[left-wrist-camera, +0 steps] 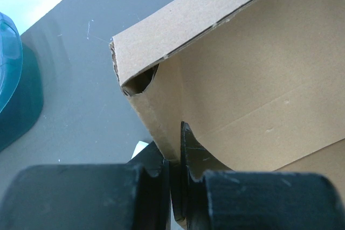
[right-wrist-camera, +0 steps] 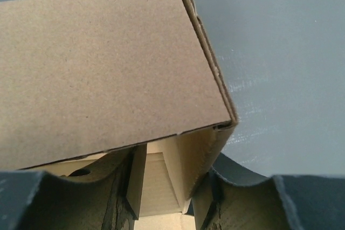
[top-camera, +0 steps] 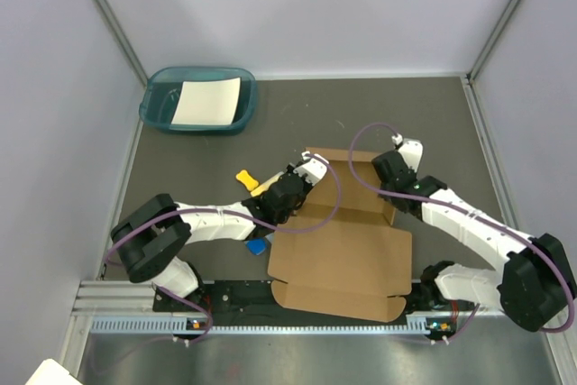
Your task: Fold the paper box
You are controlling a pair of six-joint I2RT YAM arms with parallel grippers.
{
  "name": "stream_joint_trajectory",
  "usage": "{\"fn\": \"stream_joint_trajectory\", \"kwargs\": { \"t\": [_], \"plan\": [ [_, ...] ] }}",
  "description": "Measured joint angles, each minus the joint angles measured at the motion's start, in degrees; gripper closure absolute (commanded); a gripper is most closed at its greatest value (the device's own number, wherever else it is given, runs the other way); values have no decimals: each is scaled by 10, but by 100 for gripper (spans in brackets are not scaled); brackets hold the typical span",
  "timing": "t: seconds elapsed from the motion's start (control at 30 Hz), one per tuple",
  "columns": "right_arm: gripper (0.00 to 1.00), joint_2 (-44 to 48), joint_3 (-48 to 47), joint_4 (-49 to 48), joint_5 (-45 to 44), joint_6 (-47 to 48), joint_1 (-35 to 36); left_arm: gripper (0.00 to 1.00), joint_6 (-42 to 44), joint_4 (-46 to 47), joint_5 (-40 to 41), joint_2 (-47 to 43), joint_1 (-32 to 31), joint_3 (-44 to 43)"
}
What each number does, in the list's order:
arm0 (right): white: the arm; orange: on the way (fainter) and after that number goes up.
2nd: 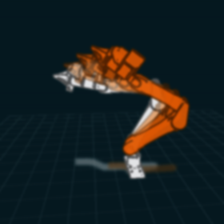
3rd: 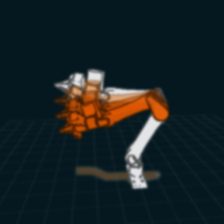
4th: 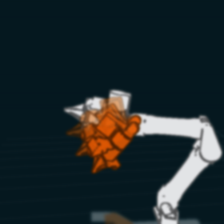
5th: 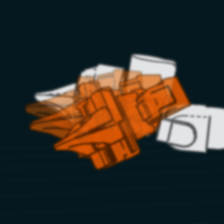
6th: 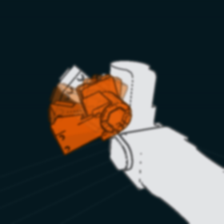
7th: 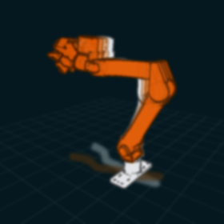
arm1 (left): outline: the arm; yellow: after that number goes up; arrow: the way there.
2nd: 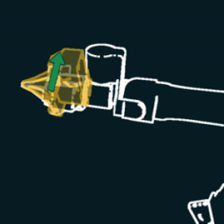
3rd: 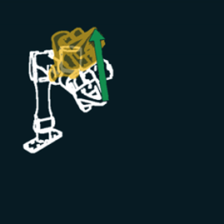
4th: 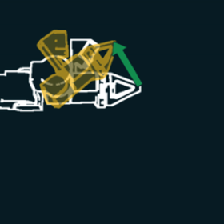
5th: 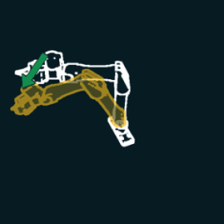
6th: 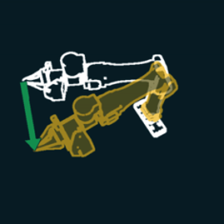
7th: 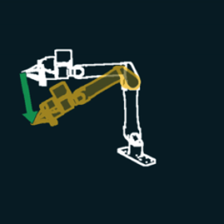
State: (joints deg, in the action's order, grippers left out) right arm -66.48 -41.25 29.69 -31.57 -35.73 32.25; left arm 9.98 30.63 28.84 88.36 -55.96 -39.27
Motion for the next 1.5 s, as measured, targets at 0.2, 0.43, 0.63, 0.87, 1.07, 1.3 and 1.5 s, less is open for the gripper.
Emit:
{"fn": "stream_joint_trajectory", "kwargs": {
  "t": [0.2, 0.43, 0.63, 0.87, 1.07, 1.3, 1.5],
  "plan": [
    [68, -4, 12, 3, 18, -1, 0, 100, 0, -3, 1, 0, -1, 0],
    [92, -23, 33, 17, 36, -17, 0, 100, 0, -3, 4, 0, -2, -2],
    [100, -22, 34, 19, 35, -30, 1, 100, -1, -7, 12, 0, -2, -2],
    [100, 12, 57, 16, 23, -44, 15, 100, -3, 7, 15, 0, -4, 1],
    [100, 87, 80, 17, -3, -28, 19, 100, 0, 73, 21, -1, -16, 16],
    [100, 113, 87, -47, -68, 13, 21, 100, 46, 212, 52, 15, -28, 28],
    [100, 83, 117, -148, -101, 34, 21, 100, 135, 407, 144, 131, -54, 29]
  ]
}}
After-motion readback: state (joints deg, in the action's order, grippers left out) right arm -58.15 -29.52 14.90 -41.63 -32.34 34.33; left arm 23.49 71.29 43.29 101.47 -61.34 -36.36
